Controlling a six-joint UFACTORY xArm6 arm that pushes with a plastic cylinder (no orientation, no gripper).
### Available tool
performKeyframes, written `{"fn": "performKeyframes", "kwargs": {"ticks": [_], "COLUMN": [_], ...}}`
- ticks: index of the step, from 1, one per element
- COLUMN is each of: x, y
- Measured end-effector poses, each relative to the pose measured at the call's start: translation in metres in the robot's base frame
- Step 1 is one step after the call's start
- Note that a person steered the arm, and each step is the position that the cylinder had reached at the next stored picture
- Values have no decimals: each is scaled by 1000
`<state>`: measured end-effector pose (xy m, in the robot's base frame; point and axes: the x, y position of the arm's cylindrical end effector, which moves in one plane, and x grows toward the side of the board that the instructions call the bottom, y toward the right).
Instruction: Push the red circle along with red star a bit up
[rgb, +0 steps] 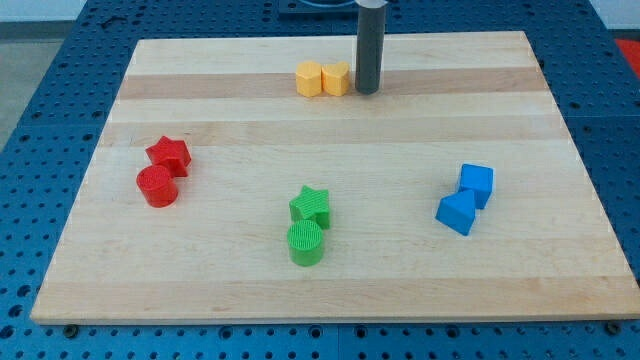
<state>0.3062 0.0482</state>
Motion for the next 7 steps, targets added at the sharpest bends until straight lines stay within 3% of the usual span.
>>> {"fn": "performKeyframes", "kwargs": {"ticks": [2, 5, 7], "x": [9, 107, 174], "y": [-1, -73, -159]}}
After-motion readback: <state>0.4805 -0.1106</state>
